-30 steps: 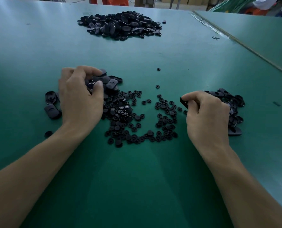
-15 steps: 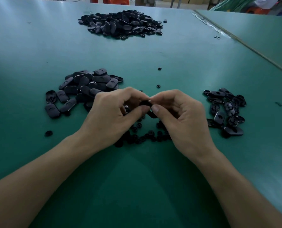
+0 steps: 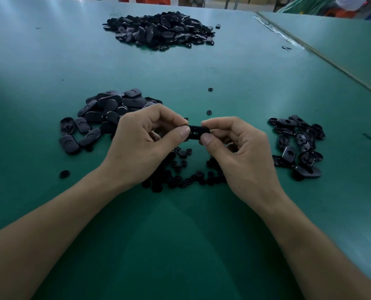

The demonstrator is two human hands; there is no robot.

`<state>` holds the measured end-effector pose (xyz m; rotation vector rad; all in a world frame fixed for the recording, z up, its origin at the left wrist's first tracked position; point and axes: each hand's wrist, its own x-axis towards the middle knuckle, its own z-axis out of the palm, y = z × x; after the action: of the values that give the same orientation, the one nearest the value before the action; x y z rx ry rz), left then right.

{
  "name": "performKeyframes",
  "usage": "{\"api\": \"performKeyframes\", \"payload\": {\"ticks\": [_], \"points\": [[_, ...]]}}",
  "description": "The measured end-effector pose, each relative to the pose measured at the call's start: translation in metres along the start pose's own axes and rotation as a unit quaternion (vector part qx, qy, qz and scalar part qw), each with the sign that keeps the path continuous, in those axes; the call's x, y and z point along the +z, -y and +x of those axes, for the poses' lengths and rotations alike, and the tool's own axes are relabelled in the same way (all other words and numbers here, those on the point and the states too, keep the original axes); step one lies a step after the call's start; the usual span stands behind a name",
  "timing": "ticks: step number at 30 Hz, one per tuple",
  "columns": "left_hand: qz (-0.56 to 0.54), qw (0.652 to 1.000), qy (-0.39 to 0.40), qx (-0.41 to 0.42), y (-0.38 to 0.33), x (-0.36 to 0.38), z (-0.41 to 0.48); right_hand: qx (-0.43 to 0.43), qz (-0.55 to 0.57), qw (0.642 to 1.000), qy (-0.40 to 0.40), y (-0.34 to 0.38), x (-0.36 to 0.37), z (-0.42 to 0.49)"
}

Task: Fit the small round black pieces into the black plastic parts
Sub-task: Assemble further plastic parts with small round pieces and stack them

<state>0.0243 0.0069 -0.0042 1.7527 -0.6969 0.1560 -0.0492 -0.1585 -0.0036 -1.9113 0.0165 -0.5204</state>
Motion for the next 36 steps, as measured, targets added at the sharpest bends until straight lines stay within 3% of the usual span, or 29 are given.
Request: {"api": "performKeyframes", "payload": {"ticks": [10,16,22,32,36], "points": [[0.013,1.0,0.017,-0.003,-0.001,0.0,-0.001,-0.005,-0.019,1.0,-0.005,0.002,0.001,-0.002],[0.028,0.999,-0.031,-0.013,0.004,-0.001,0.002,0.002,-0.211,0.977,-0.028,-0.005,-0.002,-0.002],[0.053,0.997,-0.053,-0.024,0.007,-0.002,0.004,-0.011,-0.389,0.917,0.089,-0.004,0.005,-0.006],[0.074,0.996,-0.046,-0.017,0.005,-0.001,0.003,-0.027,-0.353,0.933,0.068,-0.004,0.008,-0.004],[0.077,0.996,-0.048,-0.015,0.005,-0.001,0.003,-0.032,-0.309,0.95,0.027,-0.003,0.009,-0.003]]}}
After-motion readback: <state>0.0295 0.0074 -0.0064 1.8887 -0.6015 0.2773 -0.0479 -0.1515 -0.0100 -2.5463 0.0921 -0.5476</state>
